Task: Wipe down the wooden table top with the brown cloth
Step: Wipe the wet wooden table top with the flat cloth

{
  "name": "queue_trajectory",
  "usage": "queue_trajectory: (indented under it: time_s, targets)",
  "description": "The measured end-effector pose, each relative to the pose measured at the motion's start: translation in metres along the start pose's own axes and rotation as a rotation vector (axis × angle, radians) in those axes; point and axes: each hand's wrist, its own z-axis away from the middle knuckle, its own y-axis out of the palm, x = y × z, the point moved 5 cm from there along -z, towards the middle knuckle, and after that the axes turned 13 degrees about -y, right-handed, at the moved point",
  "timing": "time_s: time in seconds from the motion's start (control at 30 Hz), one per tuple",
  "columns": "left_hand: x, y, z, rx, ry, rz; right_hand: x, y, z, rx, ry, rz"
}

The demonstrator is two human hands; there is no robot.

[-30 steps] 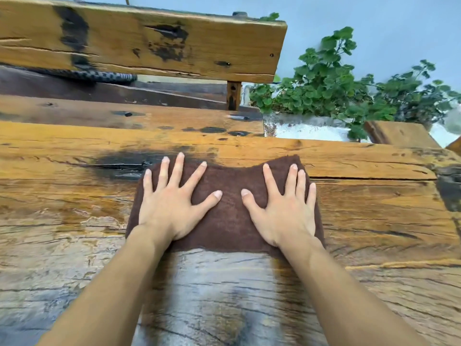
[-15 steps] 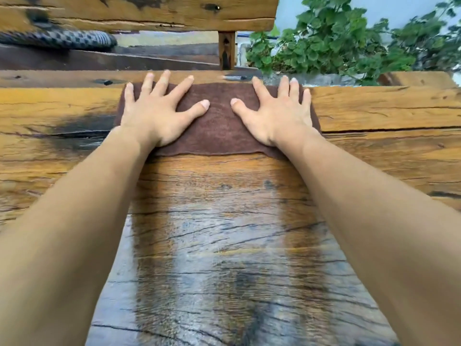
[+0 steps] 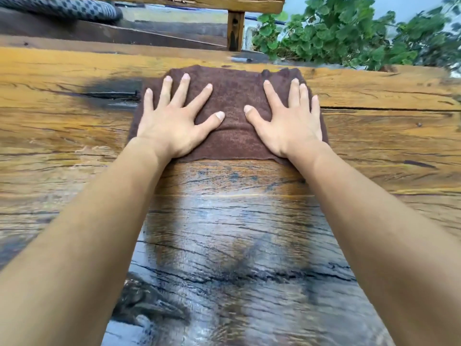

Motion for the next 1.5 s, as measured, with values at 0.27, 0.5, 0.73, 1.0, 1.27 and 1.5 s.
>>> queue_trajectory:
  time_s: [0.27,0.5,0.73,1.0,1.27,1.5]
  targets:
    - [0.007,0.017,0.121,0.025,0.007,-0.049,0.025,0.018,0.123,0.013,0.015,-0.001]
    - [0.011,0.033,0.245,0.059,0.049,-0.044,0.047,0.034,0.248,0.005,0.061,-0.006]
    - [0.035,0.035,0.347,0.136,0.101,-0.083,0.082,0.044,0.349,0.043,0.094,-0.009]
    - [0.089,0.038,0.454,0.144,0.072,-0.048,0.14,0.058,0.448,0.042,0.073,-0.053]
    - [0.148,0.039,0.555,0.109,-0.014,-0.031,0.202,0.069,0.532,-0.015,0.004,-0.04]
    - [0.186,0.038,0.624,0.145,-0.086,0.008,0.242,0.073,0.582,-0.046,-0.048,-0.01]
